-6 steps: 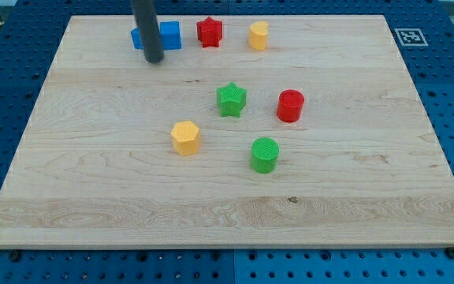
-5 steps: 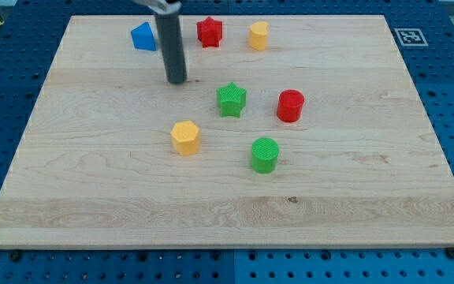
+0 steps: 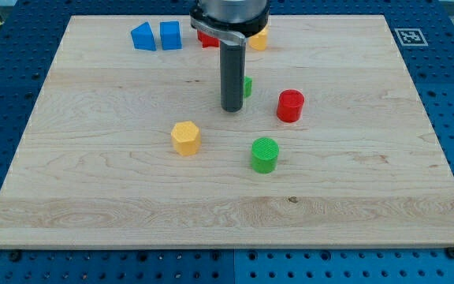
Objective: Slide the green star towards red circle
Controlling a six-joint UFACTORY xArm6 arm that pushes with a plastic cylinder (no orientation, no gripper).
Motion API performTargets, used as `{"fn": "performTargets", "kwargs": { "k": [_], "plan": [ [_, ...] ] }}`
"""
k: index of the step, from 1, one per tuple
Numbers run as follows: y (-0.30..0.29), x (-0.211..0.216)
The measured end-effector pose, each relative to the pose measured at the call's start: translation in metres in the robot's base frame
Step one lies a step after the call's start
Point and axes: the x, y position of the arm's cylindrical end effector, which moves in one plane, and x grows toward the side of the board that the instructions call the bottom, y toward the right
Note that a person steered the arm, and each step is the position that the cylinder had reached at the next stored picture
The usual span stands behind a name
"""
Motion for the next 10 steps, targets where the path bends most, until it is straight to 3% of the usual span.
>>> {"fn": "performTargets", "kwargs": {
  "k": [2,4,6,7,10],
  "plan": [
    [0.011,-0.031],
    [-0.047,-0.047],
    [-0.017,-0.089],
    [0.025,-0.083],
    [0.034,-0.01]
  ]
}}
